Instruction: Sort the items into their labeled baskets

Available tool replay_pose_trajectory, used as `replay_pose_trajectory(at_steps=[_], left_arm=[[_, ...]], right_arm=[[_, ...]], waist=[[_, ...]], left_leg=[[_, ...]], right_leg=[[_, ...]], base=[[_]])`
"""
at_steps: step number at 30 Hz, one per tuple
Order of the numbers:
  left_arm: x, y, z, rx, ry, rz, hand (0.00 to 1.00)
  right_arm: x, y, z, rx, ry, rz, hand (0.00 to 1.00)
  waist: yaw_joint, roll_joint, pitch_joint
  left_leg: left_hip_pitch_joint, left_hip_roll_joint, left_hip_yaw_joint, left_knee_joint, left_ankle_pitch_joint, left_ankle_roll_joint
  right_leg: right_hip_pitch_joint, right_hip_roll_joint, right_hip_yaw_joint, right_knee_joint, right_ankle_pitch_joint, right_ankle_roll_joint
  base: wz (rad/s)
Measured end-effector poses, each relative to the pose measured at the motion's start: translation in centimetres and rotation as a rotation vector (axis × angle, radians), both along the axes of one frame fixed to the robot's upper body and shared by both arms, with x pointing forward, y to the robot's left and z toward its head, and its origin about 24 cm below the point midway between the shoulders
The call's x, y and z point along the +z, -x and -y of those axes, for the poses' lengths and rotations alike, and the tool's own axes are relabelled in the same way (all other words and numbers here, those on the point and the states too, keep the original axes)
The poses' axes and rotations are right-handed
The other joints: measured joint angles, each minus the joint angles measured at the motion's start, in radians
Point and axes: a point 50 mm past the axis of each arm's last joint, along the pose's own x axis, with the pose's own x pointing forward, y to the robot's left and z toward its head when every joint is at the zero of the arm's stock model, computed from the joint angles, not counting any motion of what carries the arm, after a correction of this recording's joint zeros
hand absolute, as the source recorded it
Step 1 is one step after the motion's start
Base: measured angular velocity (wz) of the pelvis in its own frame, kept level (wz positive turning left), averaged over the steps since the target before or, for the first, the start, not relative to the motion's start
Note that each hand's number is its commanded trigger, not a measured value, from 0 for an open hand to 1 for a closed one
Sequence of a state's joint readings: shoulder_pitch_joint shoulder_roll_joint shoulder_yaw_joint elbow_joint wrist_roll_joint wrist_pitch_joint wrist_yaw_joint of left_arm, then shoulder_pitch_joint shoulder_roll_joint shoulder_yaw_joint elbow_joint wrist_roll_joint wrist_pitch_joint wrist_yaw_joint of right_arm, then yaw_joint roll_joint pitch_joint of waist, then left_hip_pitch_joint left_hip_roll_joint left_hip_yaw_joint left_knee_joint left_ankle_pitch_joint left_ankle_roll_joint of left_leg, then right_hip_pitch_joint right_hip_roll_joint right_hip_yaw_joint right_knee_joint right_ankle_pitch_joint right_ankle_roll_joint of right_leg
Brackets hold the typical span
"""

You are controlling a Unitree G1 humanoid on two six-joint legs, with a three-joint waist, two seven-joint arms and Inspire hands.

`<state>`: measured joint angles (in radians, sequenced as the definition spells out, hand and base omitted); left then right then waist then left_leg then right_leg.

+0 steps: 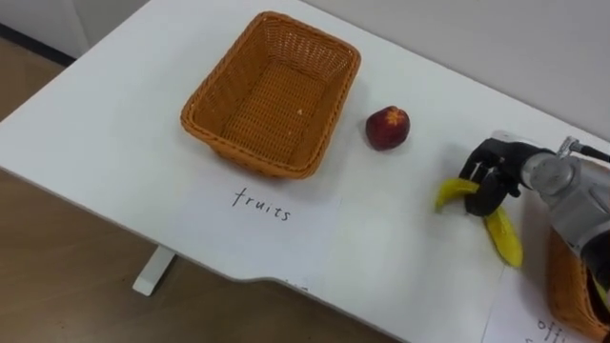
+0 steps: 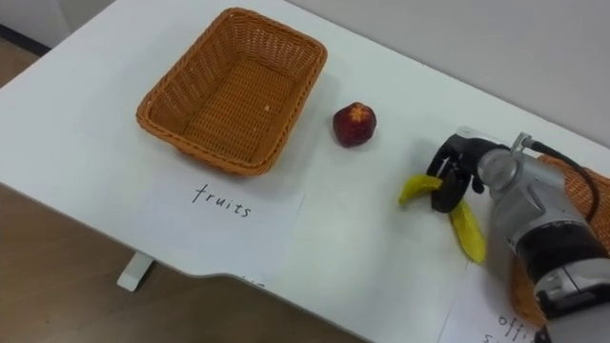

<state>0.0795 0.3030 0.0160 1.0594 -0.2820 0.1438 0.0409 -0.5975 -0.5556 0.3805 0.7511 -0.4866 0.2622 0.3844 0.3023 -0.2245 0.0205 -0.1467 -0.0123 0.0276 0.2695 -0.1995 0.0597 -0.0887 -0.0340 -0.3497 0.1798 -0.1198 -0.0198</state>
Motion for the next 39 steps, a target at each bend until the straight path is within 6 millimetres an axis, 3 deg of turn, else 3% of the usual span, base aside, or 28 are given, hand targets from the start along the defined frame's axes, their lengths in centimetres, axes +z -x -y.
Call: replay_pose_trajectory(at_steps=[4,8,15,22,28,35,39], left_arm=[[-0.2,0.6,0.0,0.034,-0.008,-0.013,0.00],[-0.4,1.5,-0.2,0.072,-0.031,-0.032,0.00],[-0.4,2.4,-0.5,0.101,-0.050,-0.046,0.00],[-0.3,2.2,-0.5,0.108,-0.049,-0.036,0.00],[-0.5,2.3,-0.1,0.122,-0.030,-0.026,0.00],[-0.7,3.7,0.3,0.163,-0.021,-0.028,0.00],[-0.7,4.2,0.3,0.168,-0.027,-0.035,0.00]], right_arm=[[0.6,-0.2,-1.1,0.057,-0.002,0.024,1.00],[1.9,-0.6,-2.7,0.136,-0.014,0.080,1.00],[4.6,-0.9,-5.3,0.248,-0.033,0.202,1.00],[5.8,-0.9,-6.6,0.297,-0.084,0.250,1.00],[6.7,-0.1,-7.7,0.346,-0.108,0.301,1.00],[10.3,0.4,-8.7,0.406,-0.136,0.437,1.00],[10.9,0.6,-9.1,0.426,-0.139,0.459,1.00]], waist=[[-0.004,0.005,-0.0021],[-0.031,0.019,-0.0037],[-0.078,0.017,-0.0058],[-0.084,-0.003,-0.0210],[-0.079,0.002,-0.0178],[-0.083,0.006,-0.0155],[-0.083,0.003,-0.0177]], left_leg=[[0.003,0.000,0.012,0.000,0.000,0.000],[0.007,0.000,0.017,-0.005,0.001,0.000],[0.021,0.002,0.018,-0.019,0.006,-0.001],[0.041,0.001,0.023,-0.032,0.008,-0.001],[0.069,0.000,0.026,-0.048,0.009,-0.001],[0.108,0.000,0.028,-0.068,0.014,-0.003],[0.124,0.000,0.026,-0.074,0.014,-0.003]], right_leg=[[0.003,0.002,0.021,-0.009,0.000,-0.001],[0.004,0.002,0.024,-0.008,0.001,-0.001],[0.014,-0.001,0.017,-0.009,0.001,-0.002],[0.026,0.000,0.024,-0.010,0.001,-0.001],[0.048,0.001,0.031,-0.010,0.002,-0.001],[0.076,0.001,0.043,-0.010,0.001,-0.001],[0.093,0.000,0.042,-0.011,0.001,-0.001]], base=[[-0.08],[-0.05],[0.00],[-0.02],[-0.02],[-0.01],[0.00]])
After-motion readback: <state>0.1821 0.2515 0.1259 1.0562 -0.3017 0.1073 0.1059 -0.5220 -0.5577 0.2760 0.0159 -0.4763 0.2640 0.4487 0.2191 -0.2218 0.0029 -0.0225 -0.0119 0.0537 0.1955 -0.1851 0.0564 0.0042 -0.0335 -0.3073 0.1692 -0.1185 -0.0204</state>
